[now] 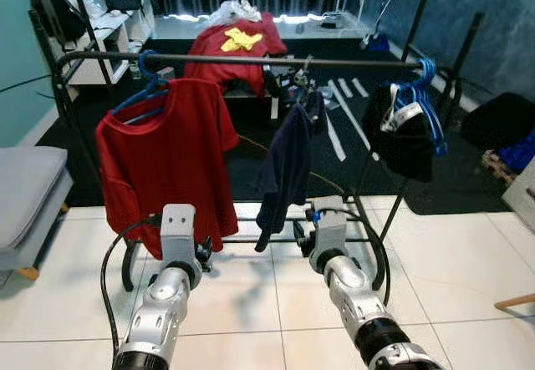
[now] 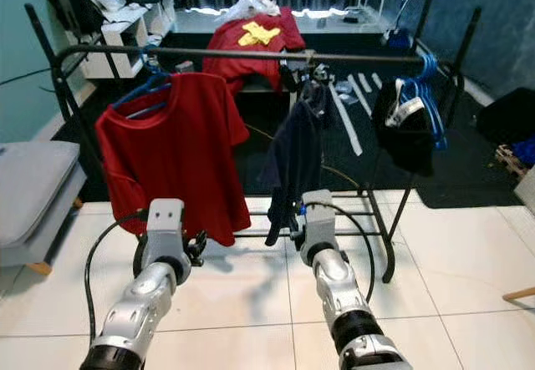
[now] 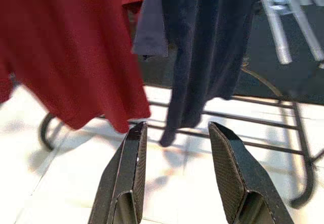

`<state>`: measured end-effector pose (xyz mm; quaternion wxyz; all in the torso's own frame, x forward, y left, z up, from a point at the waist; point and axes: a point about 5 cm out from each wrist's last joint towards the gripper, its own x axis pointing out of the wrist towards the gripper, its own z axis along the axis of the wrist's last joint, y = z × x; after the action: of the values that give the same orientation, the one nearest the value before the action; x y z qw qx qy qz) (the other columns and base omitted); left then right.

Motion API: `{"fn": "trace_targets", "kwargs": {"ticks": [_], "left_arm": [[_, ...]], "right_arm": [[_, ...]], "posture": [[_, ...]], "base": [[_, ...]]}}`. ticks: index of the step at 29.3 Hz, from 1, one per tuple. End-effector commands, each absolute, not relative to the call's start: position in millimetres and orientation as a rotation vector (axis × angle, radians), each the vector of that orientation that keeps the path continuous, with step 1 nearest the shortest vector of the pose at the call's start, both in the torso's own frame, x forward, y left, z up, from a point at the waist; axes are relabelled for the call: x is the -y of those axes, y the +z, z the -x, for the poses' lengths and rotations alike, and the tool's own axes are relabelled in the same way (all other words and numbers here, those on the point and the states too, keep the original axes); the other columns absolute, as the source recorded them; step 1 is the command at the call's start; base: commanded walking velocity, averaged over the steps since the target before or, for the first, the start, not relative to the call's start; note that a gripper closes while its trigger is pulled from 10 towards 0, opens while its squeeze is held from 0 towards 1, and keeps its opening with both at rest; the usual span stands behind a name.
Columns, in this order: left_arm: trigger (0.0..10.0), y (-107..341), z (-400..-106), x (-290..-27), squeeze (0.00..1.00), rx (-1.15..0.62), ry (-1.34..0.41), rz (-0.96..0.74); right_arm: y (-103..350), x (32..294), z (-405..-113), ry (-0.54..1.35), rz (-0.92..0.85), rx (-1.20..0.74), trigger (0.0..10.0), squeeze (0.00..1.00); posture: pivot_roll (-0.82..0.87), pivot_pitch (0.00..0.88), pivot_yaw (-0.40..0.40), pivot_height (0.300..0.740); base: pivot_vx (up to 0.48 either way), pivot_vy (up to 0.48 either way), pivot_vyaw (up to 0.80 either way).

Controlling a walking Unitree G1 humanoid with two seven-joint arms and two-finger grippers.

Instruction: Hang hanger

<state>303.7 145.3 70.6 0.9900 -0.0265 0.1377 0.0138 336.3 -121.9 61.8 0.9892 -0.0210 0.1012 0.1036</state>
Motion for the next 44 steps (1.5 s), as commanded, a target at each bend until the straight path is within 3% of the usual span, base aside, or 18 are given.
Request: {"fn": "trace_targets", "kwargs": {"ticks": [1, 10, 25, 28, 34, 44], "left_arm": [[10.0, 67.2, -302.5, -142.2, 0.0, -0.308, 0.007, 0.067], [10.0, 64.9, -304.7, -140.7, 0.0, -0.324, -0.005, 0.06], [10.0, 69.4, -308.4, -137.8, 0.0, -0.283, -0.015, 0.034], [10.0, 74.7, -308.6, -126.6, 0.0, -0.233, -0.09, -0.044], [10.0, 73.9, -311.0, -126.2, 0.0, -0.258, -0.064, -0.049], [10.0, 94.1, -315.3, -127.0, 0.0, -0.138, -0.074, 0.099]], "right_arm": [[61.3, 123.3, -336.1, 0.205, 0.044, -0.207, 10.0, 0.0], [63.9, 126.7, -337.6, 0.199, 0.048, -0.196, 10.0, 0.0], [67.3, 125.1, -337.6, 0.199, 0.037, -0.171, 10.0, 0.0], [72.3, 132.4, -339.1, 0.149, 0.035, -0.142, 10.0, 0.0], [80.6, 142.0, -342.2, 0.102, 0.032, -0.106, 10.0, 0.0], [109.3, 137.1, -349.2, 0.132, 0.054, 0.022, 10.0, 0.0]], "posture": [[0.02, 0.026, 0.001, 0.74], [0.01, 0.027, 0.006, 0.74], [0.01, 0.021, -0.001, 0.74], [0.01, 0.019, -0.002, 0.74], [0.0, 0.015, 0.01, 0.74], [0.0, 0.008, 0.009, 0.74]], "base": [[0.0, 0.0, 0.0], [0.0, 0.373, 0.0], [0.0, 0.0, 0.0], [0.0, 0.0, 0.0], [0.0, 0.0, 0.0], [0.0, 0.0, 0.0]]}}
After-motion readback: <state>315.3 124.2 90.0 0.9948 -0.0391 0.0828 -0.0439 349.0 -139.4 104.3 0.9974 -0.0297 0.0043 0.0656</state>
